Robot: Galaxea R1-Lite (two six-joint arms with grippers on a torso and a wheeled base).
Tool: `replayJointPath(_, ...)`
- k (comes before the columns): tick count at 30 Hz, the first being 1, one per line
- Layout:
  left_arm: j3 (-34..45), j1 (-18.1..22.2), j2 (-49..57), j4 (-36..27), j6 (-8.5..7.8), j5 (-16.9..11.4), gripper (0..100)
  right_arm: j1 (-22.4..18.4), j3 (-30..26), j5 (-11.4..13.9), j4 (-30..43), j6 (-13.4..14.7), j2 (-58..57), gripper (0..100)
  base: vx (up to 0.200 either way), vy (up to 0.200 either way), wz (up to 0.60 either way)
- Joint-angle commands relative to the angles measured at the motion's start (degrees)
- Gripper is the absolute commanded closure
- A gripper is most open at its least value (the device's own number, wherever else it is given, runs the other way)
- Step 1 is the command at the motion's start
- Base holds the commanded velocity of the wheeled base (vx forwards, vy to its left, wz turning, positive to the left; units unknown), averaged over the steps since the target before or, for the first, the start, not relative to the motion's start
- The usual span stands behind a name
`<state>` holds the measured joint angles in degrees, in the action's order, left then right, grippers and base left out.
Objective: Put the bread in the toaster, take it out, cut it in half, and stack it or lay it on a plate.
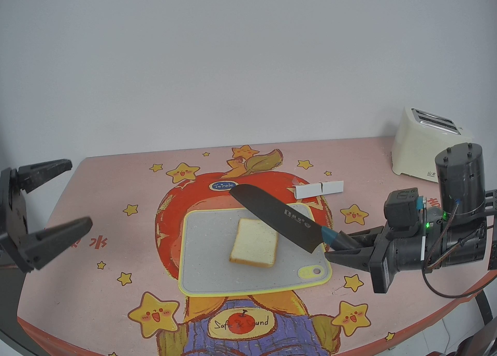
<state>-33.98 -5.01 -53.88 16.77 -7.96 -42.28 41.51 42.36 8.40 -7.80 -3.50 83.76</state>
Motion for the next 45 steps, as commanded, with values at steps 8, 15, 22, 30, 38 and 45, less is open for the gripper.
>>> replayJointPath(8,-7.8,-16.0,-23.2,22.9,6.29,3.3,0,2.0,2.5,0.0,0.0,0.2,3.7,100,0.0,0.0,0.0)
replayJointPath(15,0.9,-26.1,-25.0,29.3,15.61,16.3,0,2.4,3.0,-0.7,0.0,-0.1,5.0,100,0.0,0.0,0.0)
replayJointPath(22,0.4,-33.0,-25.4,25.9,17.36,30.6,0,2.3,4.7,-1.0,0.0,0.0,7.3,100,0.0,0.0,0.0)
replayJointPath(30,-6.8,-34.9,-25.2,17.0,17.63,33.5,0,1.9,4.5,-1.0,0.0,0.0,8.3,100,0.0,0.0,0.0)
replayJointPath(38,-7.0,-34.5,-12.6,5.1,17.8,34.3,0,1.3,3.3,-2.2,0.0,0.0,7.4,100,0.0,0.0,0.0)
replayJointPath(45,-7.2,-31.4,-1.5,-10.8,23.69,28.3,0,2.3,4.3,-2.6,-0.3,-0.1,7.5,100,0.0,0.0,0.0)
